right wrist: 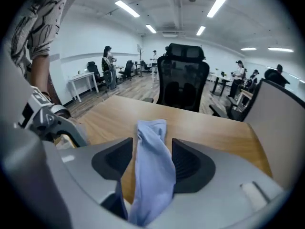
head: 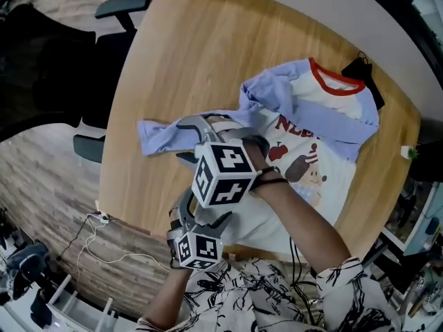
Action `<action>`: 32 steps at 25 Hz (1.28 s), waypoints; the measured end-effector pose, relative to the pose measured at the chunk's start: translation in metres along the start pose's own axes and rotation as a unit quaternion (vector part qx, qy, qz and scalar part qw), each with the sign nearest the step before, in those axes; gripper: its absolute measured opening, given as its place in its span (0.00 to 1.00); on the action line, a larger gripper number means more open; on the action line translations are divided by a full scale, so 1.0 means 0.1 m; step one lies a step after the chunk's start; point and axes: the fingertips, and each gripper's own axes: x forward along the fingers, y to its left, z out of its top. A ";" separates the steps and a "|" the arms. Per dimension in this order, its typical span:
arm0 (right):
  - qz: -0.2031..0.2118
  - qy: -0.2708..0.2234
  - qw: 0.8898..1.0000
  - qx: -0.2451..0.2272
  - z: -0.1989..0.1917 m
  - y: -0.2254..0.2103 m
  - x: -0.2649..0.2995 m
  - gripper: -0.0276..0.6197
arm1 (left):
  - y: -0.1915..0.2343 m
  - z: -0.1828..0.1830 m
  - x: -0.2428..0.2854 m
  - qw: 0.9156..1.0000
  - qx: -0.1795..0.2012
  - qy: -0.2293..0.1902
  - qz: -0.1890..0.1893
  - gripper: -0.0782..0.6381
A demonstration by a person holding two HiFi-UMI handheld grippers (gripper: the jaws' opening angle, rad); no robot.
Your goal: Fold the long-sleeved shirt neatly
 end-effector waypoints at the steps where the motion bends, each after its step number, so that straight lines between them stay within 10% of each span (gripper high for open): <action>1: 0.013 0.009 1.000 -0.005 0.08 0.06 0.20 0.45 | 0.03 -0.07 -0.03 1.000 -0.015 -0.001 0.004 0.85; 9: 0.053 0.076 0.995 -0.030 0.31 0.21 1.16 0.46 | 0.17 -0.17 0.00 0.999 -0.022 -0.025 0.020 0.85; 12: 0.051 0.095 0.993 -0.036 0.33 0.26 1.24 0.35 | 0.20 -0.13 -0.11 0.999 -0.021 -0.040 0.015 0.85; 14: 0.032 0.092 0.995 -0.035 0.36 0.22 1.24 0.10 | 0.22 -0.12 -0.16 0.999 -0.016 -0.047 0.011 0.85; 16: 0.032 0.075 0.997 -0.017 0.41 0.20 1.17 0.10 | 0.21 -0.06 -0.17 0.999 -0.010 -0.053 0.006 0.85; 24: -0.052 -0.070 0.992 0.086 0.82 -0.42 -0.05 0.10 | -0.05 0.47 0.03 0.996 0.046 -0.076 -0.022 0.85; 32: -0.194 -0.195 0.944 0.181 0.43 -1.18 -1.96 0.10 | -0.40 0.55 0.39 0.993 0.100 -0.029 -0.060 0.85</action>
